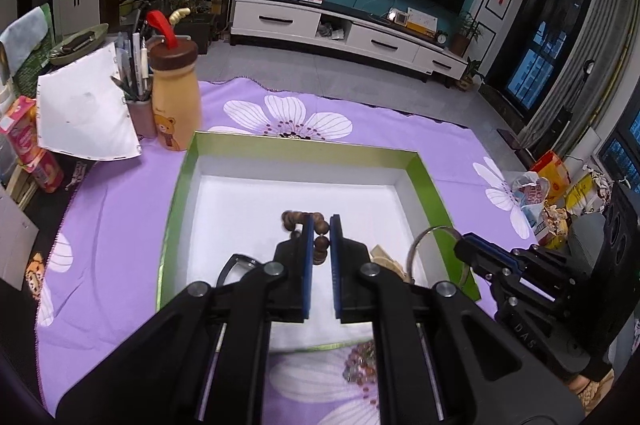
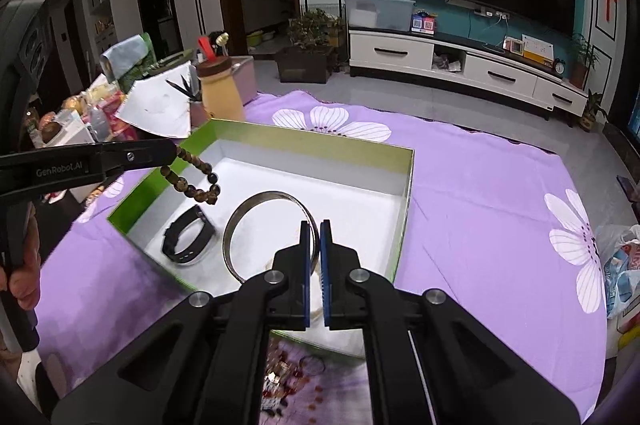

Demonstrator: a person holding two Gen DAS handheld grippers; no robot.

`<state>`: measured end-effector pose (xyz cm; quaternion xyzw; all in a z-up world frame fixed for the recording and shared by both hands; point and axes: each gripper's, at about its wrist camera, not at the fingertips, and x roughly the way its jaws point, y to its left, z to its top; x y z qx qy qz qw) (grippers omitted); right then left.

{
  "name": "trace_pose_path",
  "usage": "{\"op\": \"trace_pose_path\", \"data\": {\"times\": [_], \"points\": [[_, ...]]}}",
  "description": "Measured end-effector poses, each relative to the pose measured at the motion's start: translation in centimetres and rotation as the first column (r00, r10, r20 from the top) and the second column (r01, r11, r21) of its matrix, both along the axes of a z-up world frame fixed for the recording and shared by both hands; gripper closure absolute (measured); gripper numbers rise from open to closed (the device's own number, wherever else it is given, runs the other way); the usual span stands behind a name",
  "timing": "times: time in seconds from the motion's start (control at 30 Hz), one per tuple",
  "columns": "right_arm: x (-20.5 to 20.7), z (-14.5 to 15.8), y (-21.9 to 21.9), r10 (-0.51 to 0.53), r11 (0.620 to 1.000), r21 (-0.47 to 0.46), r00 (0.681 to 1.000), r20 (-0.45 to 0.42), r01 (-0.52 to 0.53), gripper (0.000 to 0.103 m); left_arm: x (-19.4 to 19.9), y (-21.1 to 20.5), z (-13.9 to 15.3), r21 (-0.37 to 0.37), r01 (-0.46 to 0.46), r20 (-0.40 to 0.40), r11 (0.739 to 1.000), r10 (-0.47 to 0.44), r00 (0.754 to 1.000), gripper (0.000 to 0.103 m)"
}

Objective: Organize jewelry
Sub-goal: 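Lift both bracelets into the green box and open both grippers, then withdraw both grippers from the box toward the remaining jewelry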

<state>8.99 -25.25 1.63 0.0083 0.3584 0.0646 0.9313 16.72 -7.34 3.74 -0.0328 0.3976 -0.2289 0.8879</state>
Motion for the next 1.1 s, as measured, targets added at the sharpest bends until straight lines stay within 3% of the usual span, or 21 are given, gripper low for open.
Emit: {"op": "trace_pose_path", "data": {"times": [0.23,0.3,0.33,0.37,0.43,0.5,0.77,0.97,1.1], "points": [[3.1,-2.0,0.5,-0.016,1.0,-0.013,0.998,-0.068,0.016,0.094,2.4,-1.8,-2.5,0.031,-0.013,-0.043,0.999,0.015,0.999,0.095],[3.4,-2.3,0.3,-0.027,1.0,-0.005,0.997,-0.073,0.027,0.09,2.6,-1.8,-2.9,0.035,-0.018,-0.048,0.999,0.019,0.999,0.087],[3.4,-2.3,0.2,-0.03,1.0,0.0,0.997,-0.07,0.03,0.089,2.6,-1.8,-2.9,0.034,-0.017,-0.051,0.999,0.019,0.999,0.073],[3.3,-2.2,0.2,-0.031,0.999,0.002,0.997,-0.067,0.032,0.084,2.6,-1.6,-3.0,0.038,-0.026,-0.049,0.999,0.028,0.998,0.052],[2.7,-1.9,0.0,-0.04,0.999,0.01,0.998,-0.052,0.041,0.074,2.3,-1.2,-3.1,0.037,-0.044,-0.039,0.998,0.046,0.998,0.037],[1.9,-1.5,-0.4,-0.05,0.999,0.016,0.998,-0.034,0.05,0.066,2.0,-0.6,-3.1,0.026,-0.049,-0.042,0.998,0.05,0.998,0.037],[-2.5,0.1,-1.6,-0.046,0.998,0.034,0.999,0.003,0.045,0.066,-1.3,1.2,-1.9,0.003,-0.047,-0.015,0.999,0.047,0.999,0.033],[-5.5,-0.9,-1.8,-0.018,0.998,0.058,0.999,-0.038,0.02,0.066,-5.3,1.8,-0.7,0.001,-0.003,0.026,1.0,0.003,1.0,0.029],[-7.0,-2.5,-1.2,0.006,0.997,0.081,0.996,-0.085,0.0,0.066,-7.1,2.0,-1.3,0.017,0.028,0.007,0.999,-0.029,1.0,0.029]]}}
